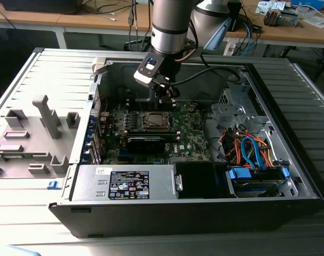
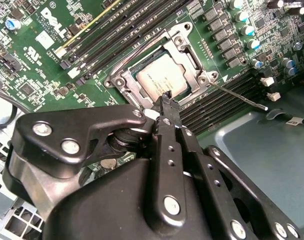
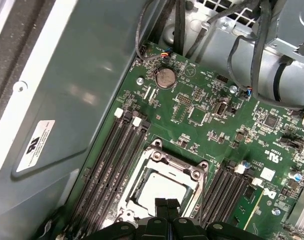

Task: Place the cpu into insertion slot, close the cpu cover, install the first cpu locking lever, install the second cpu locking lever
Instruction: 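Install the first cpu locking lever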

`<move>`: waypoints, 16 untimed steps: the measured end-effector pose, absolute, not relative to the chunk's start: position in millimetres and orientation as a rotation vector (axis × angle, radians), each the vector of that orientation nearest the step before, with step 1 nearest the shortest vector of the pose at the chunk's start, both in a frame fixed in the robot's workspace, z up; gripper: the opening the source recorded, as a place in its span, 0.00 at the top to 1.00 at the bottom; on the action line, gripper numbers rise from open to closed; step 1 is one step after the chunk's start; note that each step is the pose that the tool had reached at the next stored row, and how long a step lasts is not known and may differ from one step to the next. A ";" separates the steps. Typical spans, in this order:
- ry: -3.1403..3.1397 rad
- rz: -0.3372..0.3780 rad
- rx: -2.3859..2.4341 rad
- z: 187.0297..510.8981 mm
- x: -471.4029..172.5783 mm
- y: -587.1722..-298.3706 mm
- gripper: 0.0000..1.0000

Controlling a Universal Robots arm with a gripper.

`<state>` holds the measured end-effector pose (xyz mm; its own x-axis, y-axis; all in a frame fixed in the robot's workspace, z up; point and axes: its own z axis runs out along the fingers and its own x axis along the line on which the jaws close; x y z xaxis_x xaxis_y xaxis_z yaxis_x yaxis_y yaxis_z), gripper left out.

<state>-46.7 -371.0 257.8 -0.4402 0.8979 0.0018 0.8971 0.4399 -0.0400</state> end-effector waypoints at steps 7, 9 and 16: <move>-2.661 0.052 -1.627 257.8 -46.7 -371.0 0.89; -2.664 0.052 -1.622 257.8 -46.7 -371.0 0.89; -2.679 0.052 -1.597 257.8 -46.7 -371.0 0.89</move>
